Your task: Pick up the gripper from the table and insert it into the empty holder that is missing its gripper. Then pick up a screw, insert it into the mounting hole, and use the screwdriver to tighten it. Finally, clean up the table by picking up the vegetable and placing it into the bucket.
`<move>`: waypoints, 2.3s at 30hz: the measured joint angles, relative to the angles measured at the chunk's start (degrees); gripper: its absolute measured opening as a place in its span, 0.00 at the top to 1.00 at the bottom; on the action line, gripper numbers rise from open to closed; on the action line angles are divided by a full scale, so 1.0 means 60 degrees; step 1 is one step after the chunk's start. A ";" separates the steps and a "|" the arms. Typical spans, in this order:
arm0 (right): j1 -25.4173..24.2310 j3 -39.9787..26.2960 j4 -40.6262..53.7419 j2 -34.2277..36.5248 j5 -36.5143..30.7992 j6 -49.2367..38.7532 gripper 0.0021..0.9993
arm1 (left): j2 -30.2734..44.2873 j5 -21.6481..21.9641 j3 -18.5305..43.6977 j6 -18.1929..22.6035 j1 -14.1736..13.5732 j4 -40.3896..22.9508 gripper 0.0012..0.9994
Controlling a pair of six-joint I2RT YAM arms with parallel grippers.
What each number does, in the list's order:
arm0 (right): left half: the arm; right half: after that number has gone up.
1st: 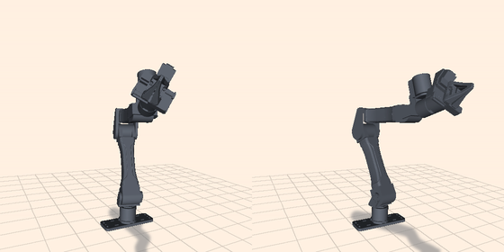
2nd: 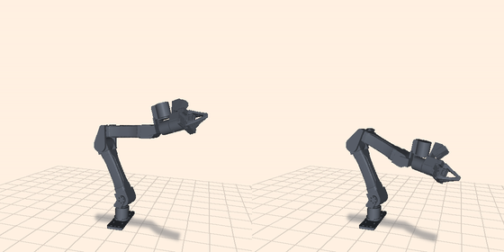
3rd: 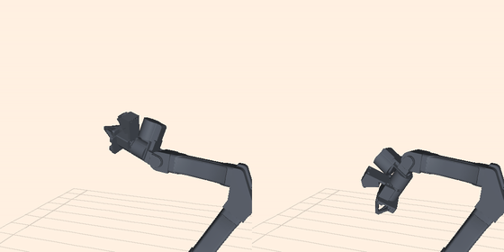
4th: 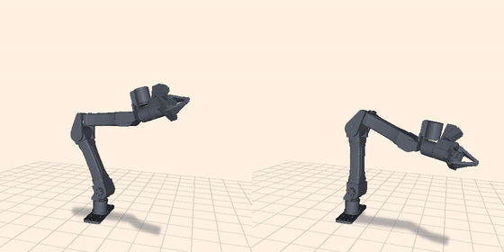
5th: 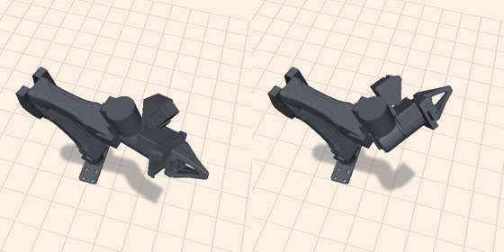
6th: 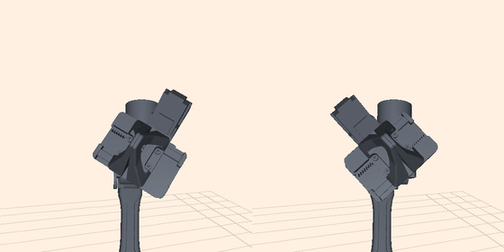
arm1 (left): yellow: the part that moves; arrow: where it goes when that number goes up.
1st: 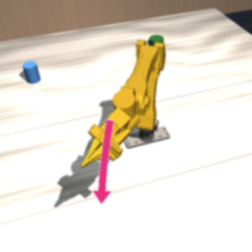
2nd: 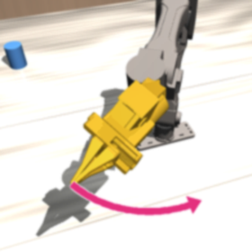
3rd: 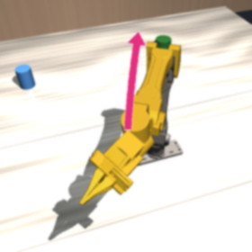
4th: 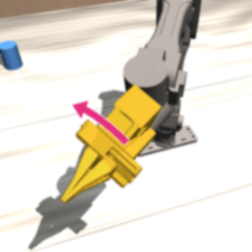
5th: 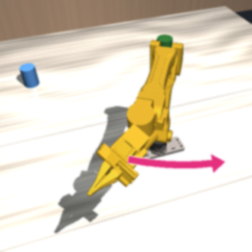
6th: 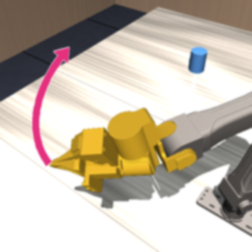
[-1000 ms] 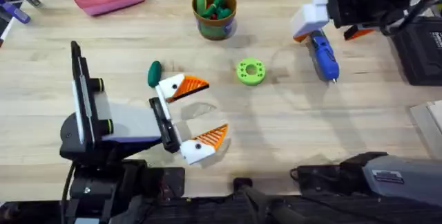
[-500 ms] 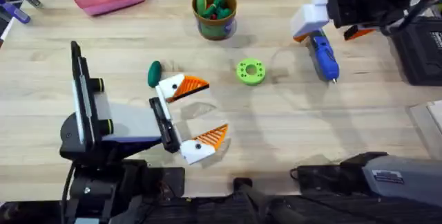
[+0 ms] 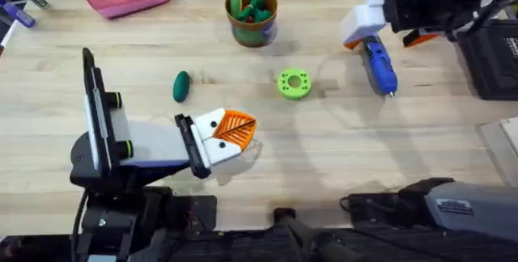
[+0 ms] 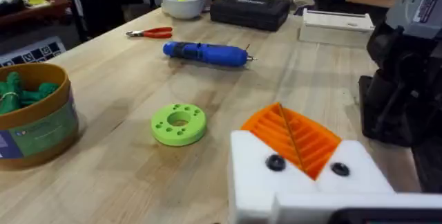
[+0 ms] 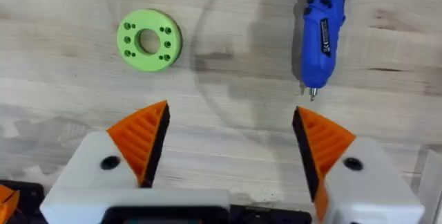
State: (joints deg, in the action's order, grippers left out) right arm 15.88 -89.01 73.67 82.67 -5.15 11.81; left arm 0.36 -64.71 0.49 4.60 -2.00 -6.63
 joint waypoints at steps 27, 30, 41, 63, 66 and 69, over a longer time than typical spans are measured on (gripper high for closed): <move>-0.2423 0.0000 -0.1613 0.1394 0.0081 -0.1947 0.01 | 0.0000 0.0000 0.0000 0.0011 0.0000 0.0000 0.98; -0.2661 0.0000 -0.1844 0.1556 0.0124 -0.2439 0.01 | 0.0000 0.0000 0.0000 0.0014 0.0000 0.0000 0.98; -0.3009 0.0000 -0.2127 0.2899 0.0224 -0.3131 0.01 | 0.0000 0.0000 0.0000 0.0014 0.0000 0.0000 0.98; -0.3388 0.0142 -0.3574 0.4440 0.0262 -0.3260 0.01 | 0.0000 0.0000 0.0000 0.0014 0.0000 0.0000 0.98; -0.3555 0.0142 -0.3602 0.4654 0.0262 -0.3347 0.01 | 0.0000 0.0000 0.0000 0.0011 0.0000 0.0000 0.98; -0.3596 0.0178 -0.3757 0.4847 0.0262 -0.3445 0.01 | 0.0000 0.0000 0.0000 0.0011 0.0000 0.0000 0.98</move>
State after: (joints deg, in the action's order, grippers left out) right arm -5.69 -87.94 51.12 111.76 -3.57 -8.86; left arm 0.36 -64.71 0.49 4.67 -2.00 -6.63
